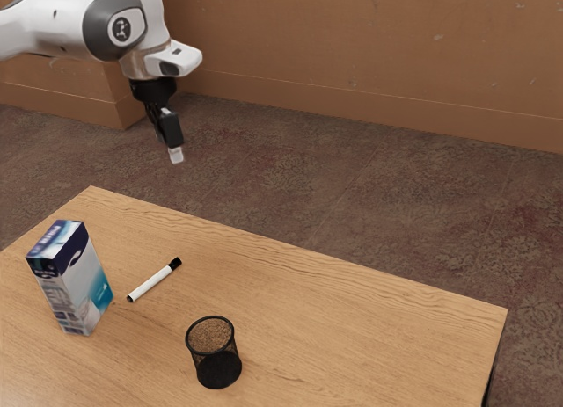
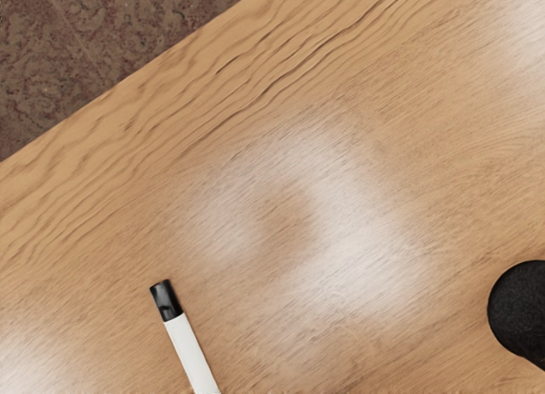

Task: Put the marker into the pen holder.

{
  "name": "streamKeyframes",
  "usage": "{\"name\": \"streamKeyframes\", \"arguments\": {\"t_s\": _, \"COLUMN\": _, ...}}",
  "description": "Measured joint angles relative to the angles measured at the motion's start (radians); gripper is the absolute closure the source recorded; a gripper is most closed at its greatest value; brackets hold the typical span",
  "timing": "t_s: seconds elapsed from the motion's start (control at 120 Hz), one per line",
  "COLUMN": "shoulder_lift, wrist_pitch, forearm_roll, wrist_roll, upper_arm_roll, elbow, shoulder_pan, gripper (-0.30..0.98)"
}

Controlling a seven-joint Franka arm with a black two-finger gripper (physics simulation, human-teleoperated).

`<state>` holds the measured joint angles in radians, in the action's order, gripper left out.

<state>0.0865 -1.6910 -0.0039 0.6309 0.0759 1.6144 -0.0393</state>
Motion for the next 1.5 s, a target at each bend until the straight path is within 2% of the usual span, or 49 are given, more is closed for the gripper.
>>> {"name": "streamKeyframes", "arguments": {"t_s": 0.233, "shoulder_lift": -0.021, "wrist_pitch": 0.0, "forearm_roll": 0.007, "wrist_roll": 0.029, "upper_arm_roll": 0.004, "elbow": 0.009, "shoulder_pan": 0.002, "gripper": 0.0}}
{"name": "streamKeyframes", "arguments": {"t_s": 0.333, "shoulder_lift": -0.08, "wrist_pitch": -0.063, "forearm_roll": 0.011, "wrist_roll": 0.005, "upper_arm_roll": 0.076, "elbow": 0.166, "shoulder_pan": -0.052, "gripper": 0.0}}
{"name": "streamKeyframes", "arguments": {"t_s": 0.4, "shoulder_lift": -0.08, "wrist_pitch": -0.106, "forearm_roll": 0.013, "wrist_roll": -0.013, "upper_arm_roll": 0.119, "elbow": 0.21, "shoulder_pan": -0.074, "gripper": 0.0}}
{"name": "streamKeyframes", "arguments": {"t_s": 0.5, "shoulder_lift": -0.063, "wrist_pitch": -0.154, "forearm_roll": 0.026, "wrist_roll": -0.036, "upper_arm_roll": 0.148, "elbow": 0.23, "shoulder_pan": -0.067, "gripper": 0.0}}
{"name": "streamKeyframes", "arguments": {"t_s": 0.567, "shoulder_lift": -0.062, "wrist_pitch": -0.207, "forearm_roll": 0.03, "wrist_roll": -0.062, "upper_arm_roll": 0.175, "elbow": 0.299, "shoulder_pan": -0.06, "gripper": 0.0}}
{"name": "streamKeyframes", "arguments": {"t_s": 0.683, "shoulder_lift": -0.01, "wrist_pitch": -0.324, "forearm_roll": 0.018, "wrist_roll": -0.119, "upper_arm_roll": 0.196, "elbow": 0.394, "shoulder_pan": 0.007, "gripper": 0.01}}
{"name": "streamKeyframes", "arguments": {"t_s": 0.808, "shoulder_lift": 0.088, "wrist_pitch": -0.419, "forearm_roll": -0.021, "wrist_roll": -0.169, "upper_arm_roll": 0.2, "elbow": 0.387, "shoulder_pan": 0.082, "gripper": 0.18}}
{"name": "streamKeyframes", "arguments": {"t_s": 0.983, "shoulder_lift": 0.195, "wrist_pitch": -0.485, "forearm_roll": -0.041, "wrist_roll": -0.205, "upper_arm_roll": 0.193, "elbow": 0.306, "shoulder_pan": 0.089, "gripper": 0.32}}
{"name": "streamKeyframes", "arguments": {"t_s": 1.2, "shoulder_lift": 0.325, "wrist_pitch": -0.517, "forearm_roll": -0.046, "wrist_roll": -0.236, "upper_arm_roll": 0.155, "elbow": 0.218, "shoulder_pan": 0.084, "gripper": 0.36}}
{"name": "streamKeyframes", "arguments": {"t_s": 1.5, "shoulder_lift": 0.331, "wrist_pitch": -0.624, "forearm_roll": -0.046, "wrist_roll": -0.263, "upper_arm_roll": 0.117, "elbow": 0.315, "shoulder_pan": 0.076, "gripper": 0.37}}
